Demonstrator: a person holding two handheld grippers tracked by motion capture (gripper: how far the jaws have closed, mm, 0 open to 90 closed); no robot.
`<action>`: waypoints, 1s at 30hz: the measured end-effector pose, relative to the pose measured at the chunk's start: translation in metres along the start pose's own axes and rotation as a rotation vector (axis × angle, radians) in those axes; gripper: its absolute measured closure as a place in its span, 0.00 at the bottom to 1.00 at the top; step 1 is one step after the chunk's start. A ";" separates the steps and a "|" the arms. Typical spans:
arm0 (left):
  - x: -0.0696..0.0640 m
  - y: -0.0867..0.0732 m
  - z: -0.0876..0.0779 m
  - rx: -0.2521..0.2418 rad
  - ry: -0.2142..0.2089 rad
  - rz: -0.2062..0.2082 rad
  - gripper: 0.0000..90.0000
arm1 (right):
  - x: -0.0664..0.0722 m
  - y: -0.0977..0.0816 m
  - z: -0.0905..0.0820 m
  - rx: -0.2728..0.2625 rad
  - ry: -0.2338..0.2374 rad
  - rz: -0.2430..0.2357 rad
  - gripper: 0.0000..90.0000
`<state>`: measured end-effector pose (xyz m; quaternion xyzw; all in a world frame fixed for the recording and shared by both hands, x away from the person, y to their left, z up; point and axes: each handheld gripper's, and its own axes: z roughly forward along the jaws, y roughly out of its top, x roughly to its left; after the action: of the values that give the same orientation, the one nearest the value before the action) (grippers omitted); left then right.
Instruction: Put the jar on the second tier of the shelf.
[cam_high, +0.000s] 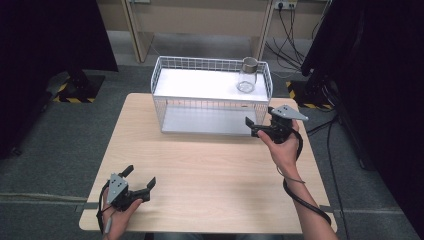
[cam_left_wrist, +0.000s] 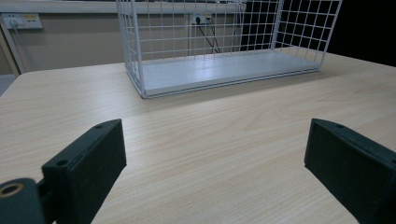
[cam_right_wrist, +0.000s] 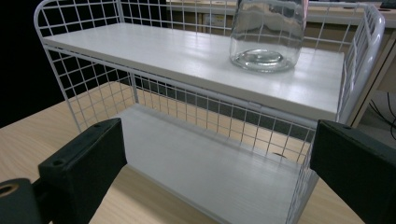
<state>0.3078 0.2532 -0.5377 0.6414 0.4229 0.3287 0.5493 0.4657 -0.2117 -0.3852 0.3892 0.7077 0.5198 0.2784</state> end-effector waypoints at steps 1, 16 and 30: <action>0.000 0.000 0.000 0.001 0.000 0.000 0.06 | 0.000 -0.002 -0.001 0.004 0.001 -0.002 0.04; 0.000 0.000 0.000 0.001 0.001 -0.001 0.06 | 0.000 -0.029 -0.018 0.016 -0.001 0.005 0.04; 0.000 0.000 0.000 0.002 0.003 0.000 0.06 | -0.002 -0.053 -0.034 0.027 -0.021 0.010 0.04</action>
<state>0.3078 0.2528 -0.5376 0.6414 0.4239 0.3293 0.5482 0.4263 -0.2395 -0.4255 0.4020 0.7096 0.5075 0.2781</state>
